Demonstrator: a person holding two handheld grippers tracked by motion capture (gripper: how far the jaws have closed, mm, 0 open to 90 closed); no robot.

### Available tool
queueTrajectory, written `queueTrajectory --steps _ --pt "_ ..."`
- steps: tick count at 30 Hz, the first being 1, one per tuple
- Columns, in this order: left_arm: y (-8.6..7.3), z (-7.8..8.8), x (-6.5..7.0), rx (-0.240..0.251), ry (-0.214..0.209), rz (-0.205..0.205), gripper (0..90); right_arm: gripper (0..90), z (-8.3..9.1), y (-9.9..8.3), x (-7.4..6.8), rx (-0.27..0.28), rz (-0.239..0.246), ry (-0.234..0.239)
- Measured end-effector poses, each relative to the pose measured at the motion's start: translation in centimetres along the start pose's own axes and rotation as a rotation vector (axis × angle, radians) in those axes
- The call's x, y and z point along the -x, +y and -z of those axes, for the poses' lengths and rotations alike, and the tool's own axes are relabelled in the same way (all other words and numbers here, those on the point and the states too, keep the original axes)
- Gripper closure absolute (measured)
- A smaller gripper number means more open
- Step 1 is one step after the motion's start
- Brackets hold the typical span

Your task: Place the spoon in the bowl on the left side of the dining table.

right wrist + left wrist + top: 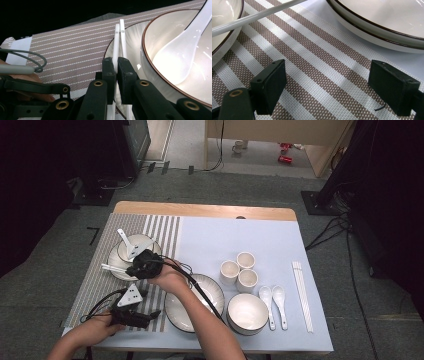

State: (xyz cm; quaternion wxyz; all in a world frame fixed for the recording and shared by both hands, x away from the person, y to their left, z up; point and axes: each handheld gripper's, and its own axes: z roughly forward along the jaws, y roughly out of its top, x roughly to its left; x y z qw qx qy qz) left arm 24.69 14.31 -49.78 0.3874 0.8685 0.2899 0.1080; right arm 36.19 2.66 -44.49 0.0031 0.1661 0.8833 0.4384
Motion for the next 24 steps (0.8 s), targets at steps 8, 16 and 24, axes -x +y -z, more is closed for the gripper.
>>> queueTrajectory --steps 8,16,24 --pt "0.00 0.01 -0.01 0.000 -0.001 0.000 15.2 85.0 -0.59 -0.36 0.23 -0.044 0.013 -0.016" --pt "0.00 0.01 -0.02 -0.001 -0.001 -0.001 15.2 85.3 -0.79 -0.58 0.66 -0.054 -0.004 -0.023" --pt "0.00 0.00 0.00 0.000 0.000 0.000 15.2 90.0 -0.65 -0.27 0.62 -0.013 0.006 -0.030"
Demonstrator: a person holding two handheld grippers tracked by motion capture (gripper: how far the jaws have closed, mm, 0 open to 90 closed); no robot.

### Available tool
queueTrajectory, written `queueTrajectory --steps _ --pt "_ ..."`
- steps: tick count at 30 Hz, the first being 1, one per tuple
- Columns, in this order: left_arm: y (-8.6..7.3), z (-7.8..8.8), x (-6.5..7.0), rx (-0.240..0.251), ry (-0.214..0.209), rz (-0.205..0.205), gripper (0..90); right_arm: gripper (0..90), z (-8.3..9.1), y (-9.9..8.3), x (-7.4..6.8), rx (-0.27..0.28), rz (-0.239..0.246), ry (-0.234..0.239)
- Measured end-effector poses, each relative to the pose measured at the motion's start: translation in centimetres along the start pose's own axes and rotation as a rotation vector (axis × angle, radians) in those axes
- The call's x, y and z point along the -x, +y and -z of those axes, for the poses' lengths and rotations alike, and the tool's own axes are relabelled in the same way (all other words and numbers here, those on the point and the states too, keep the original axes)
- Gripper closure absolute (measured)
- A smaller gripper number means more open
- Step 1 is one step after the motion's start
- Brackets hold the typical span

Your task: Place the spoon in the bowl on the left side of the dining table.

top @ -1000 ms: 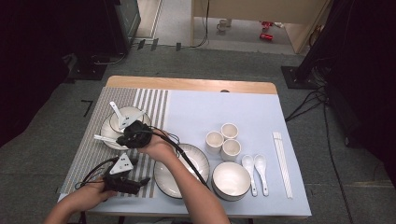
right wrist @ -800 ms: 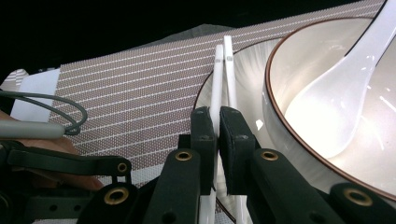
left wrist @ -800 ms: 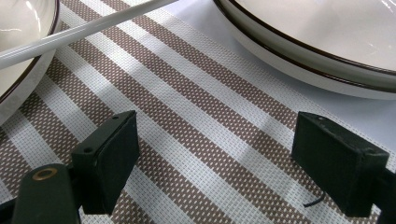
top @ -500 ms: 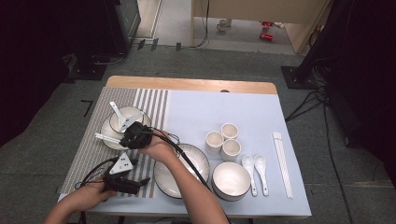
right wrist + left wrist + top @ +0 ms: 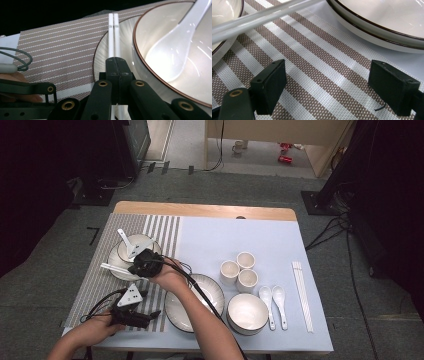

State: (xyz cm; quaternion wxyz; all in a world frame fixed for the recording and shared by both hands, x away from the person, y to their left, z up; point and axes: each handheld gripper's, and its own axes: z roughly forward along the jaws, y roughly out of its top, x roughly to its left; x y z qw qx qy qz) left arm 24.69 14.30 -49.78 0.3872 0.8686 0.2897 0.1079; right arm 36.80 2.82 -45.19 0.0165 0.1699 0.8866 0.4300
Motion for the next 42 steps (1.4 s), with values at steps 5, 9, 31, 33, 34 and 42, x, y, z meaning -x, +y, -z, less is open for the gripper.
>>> queueTrajectory --steps 5,9,31,33,34,42 --pt "0.0 0.0 0.0 0.000 -0.002 0.001 15.2 90.0 0.0 0.0 -0.2 -0.017 -0.017 0.010" --pt "0.0 0.0 0.0 0.000 0.000 0.000 15.2 90.0 0.2 0.1 -0.3 -0.011 -0.010 0.006" --pt "0.0 0.0 0.0 0.001 -0.002 0.002 15.2 90.0 0.2 -0.8 -0.1 -0.077 -0.037 0.025" --pt "0.0 0.0 0.0 0.001 -0.002 0.002 15.2 90.0 0.3 -0.8 0.0 -0.075 -0.039 0.020" --pt "0.0 0.0 0.0 0.001 -0.002 0.002 15.2 90.0 0.3 -0.8 0.0 -0.072 -0.037 0.017" --pt "0.0 0.0 0.0 0.001 -0.002 0.003 15.2 90.0 0.5 -0.9 0.2 -0.084 -0.043 0.009"
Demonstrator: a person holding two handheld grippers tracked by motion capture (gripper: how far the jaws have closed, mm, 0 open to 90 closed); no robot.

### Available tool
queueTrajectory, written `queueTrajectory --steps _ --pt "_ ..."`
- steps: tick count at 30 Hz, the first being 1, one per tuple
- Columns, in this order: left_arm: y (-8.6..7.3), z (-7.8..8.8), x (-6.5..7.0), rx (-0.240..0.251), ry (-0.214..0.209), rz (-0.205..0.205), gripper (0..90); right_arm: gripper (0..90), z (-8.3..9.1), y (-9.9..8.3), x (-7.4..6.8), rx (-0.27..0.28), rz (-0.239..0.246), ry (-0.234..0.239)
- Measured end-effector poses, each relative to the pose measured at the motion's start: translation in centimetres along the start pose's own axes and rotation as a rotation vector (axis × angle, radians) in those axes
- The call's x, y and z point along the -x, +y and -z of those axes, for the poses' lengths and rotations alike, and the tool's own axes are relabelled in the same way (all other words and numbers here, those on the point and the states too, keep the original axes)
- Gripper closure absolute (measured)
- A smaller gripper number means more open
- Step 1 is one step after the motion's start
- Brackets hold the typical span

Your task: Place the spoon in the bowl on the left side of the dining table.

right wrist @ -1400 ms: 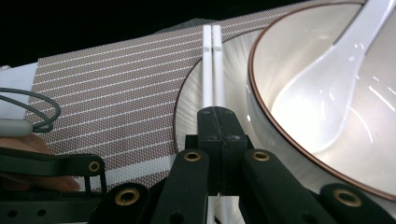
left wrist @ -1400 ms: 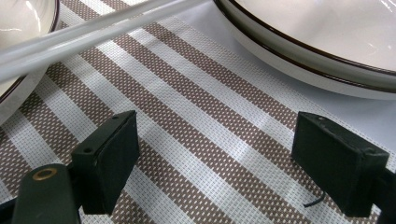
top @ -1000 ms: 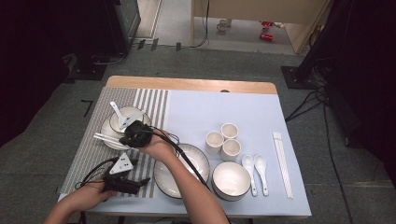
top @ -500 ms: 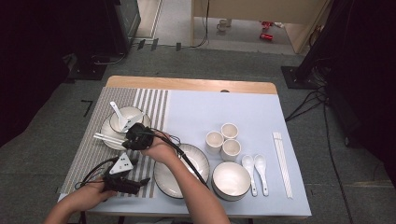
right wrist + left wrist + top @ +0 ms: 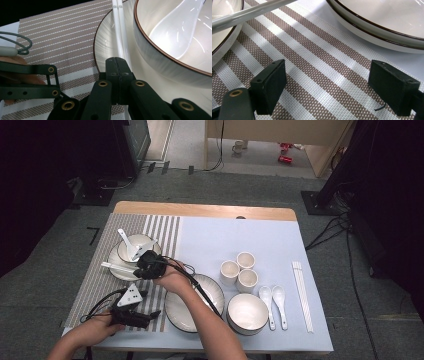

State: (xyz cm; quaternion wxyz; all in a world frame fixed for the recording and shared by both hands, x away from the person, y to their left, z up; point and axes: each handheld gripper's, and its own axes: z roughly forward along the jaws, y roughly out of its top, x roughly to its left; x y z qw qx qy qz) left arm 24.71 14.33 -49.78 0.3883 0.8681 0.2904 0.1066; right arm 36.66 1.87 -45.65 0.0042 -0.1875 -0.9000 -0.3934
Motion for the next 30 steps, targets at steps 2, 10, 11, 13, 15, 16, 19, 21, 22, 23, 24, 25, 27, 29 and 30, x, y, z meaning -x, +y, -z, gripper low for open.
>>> queueTrajectory --steps 2,10,11,13,15,16,19,21,22,23,24,25,27,29,30 --pt "0.0 0.0 0.0 -0.001 0.001 0.000 15.2 89.9 0.0 -0.1 0.1 -0.002 -0.002 -0.002" --pt "0.0 0.0 0.0 -0.001 0.001 -0.001 15.2 88.9 0.3 -0.3 0.2 0.012 -0.020 0.018" --pt "0.0 0.0 0.0 -0.001 0.001 -0.001 15.2 88.8 0.5 -0.3 0.1 0.017 -0.019 0.019" --pt "0.0 0.0 0.0 -0.001 0.001 -0.001 15.2 88.1 0.7 -0.2 0.1 0.023 -0.016 0.026" --pt "0.0 0.0 0.0 -0.001 0.001 -0.001 15.2 87.4 1.0 -0.1 0.1 0.026 -0.014 0.027" --pt "0.0 0.0 0.0 -0.001 0.001 -0.001 15.2 86.6 1.2 -0.1 0.1 0.030 -0.011 0.028" --pt "0.0 0.0 0.0 -0.004 0.002 -0.004 15.2 84.6 1.8 0.1 0.0 0.042 -0.015 0.032" --pt "0.0 0.0 0.0 -0.002 0.001 -0.003 15.2 82.4 2.2 0.2 0.0 0.051 -0.015 0.036" --pt "0.0 0.0 0.0 -0.002 0.001 -0.003 15.2 81.2 2.4 0.2 0.0 0.054 -0.018 0.037" --pt "0.0 0.0 0.0 -0.002 0.001 -0.002 15.2 79.6 2.5 0.3 0.0 0.056 -0.021 0.038" --pt "0.0 0.0 0.0 -0.001 0.001 -0.001 15.2 77.7 2.7 0.3 0.0 0.059 -0.021 0.036" --pt "0.0 0.0 0.0 0.001 0.001 0.000 15.2 76.9 2.9 0.4 -0.1 0.061 -0.019 0.036" --pt "0.0 0.0 0.0 -0.001 0.001 -0.001 15.2 72.4 3.2 0.4 -0.1 0.068 -0.015 0.039" --pt "0.0 0.0 0.0 -0.001 0.002 -0.003 15.2 67.7 3.4 0.5 -0.2 0.070 -0.026 0.036" --pt "0.0 0.0 0.0 -0.001 0.002 -0.003 15.2 64.9 3.6 0.6 -0.3 0.075 -0.020 0.029"
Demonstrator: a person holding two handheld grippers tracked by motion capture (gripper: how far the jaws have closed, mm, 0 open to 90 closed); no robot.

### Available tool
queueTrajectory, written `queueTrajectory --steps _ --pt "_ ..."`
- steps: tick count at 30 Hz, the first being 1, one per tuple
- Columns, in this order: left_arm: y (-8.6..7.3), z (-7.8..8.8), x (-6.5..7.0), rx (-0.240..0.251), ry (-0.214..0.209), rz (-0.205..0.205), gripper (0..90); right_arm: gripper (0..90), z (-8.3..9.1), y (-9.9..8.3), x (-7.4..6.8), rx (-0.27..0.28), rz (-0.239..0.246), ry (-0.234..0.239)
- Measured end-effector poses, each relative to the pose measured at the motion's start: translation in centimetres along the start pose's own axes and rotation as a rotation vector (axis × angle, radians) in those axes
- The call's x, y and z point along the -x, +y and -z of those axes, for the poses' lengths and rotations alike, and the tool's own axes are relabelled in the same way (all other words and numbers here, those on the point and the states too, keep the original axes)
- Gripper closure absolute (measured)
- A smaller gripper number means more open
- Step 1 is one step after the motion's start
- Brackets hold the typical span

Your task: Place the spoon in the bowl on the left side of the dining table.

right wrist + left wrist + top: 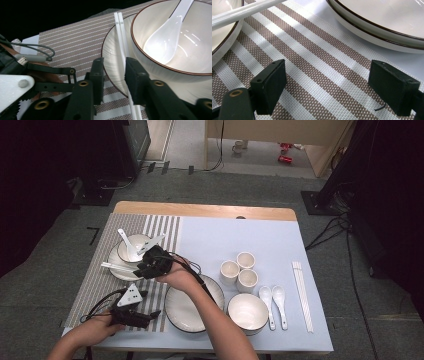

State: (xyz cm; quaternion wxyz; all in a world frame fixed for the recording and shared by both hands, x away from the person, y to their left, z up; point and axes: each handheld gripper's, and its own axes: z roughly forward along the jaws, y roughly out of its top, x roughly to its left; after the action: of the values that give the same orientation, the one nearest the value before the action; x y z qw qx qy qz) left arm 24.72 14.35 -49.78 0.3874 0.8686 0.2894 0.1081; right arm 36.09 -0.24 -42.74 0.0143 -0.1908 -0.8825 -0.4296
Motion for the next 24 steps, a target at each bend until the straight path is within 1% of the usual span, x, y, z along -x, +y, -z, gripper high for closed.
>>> queueTrajectory --steps 1,4,7,8,9,10,13,14,18,24 --pt "0.0 0.0 0.0 0.000 -0.001 0.001 15.2 63.1 0.1 0.0 -0.1 0.003 0.000 -0.009" --pt "0.0 0.0 0.0 0.003 -0.001 0.004 15.2 57.1 0.5 0.2 -0.2 0.004 -0.010 -0.016" --pt "0.0 0.0 0.0 0.003 0.000 0.004 15.2 54.6 0.9 0.3 -0.3 0.010 -0.018 -0.010" --pt "0.0 0.0 0.0 0.004 -0.001 0.004 15.2 50.4 1.2 0.4 -0.4 0.011 -0.024 -0.012" --pt "0.0 0.0 0.0 0.004 -0.001 0.004 15.2 50.4 1.2 0.4 -0.4 0.011 -0.024 -0.012" --pt "0.0 0.0 0.0 0.002 -0.001 0.003 15.2 47.5 1.5 0.5 -0.6 0.009 -0.032 -0.015" --pt "0.0 0.0 0.0 0.002 0.000 0.002 15.2 45.5 1.8 0.6 -0.8 0.008 -0.035 -0.010" --pt "0.0 0.0 0.0 0.002 0.000 0.002 15.2 43.4 2.0 0.7 -1.0 0.009 -0.035 -0.007" --pt "0.0 0.0 0.0 0.002 -0.002 0.003 15.2 42.7 2.6 0.9 -1.5 0.025 -0.052 -0.006" --pt "0.0 0.0 0.0 0.002 -0.001 0.002 15.2 41.4 3.4 1.0 -2.0 0.016 -0.037 -0.009"
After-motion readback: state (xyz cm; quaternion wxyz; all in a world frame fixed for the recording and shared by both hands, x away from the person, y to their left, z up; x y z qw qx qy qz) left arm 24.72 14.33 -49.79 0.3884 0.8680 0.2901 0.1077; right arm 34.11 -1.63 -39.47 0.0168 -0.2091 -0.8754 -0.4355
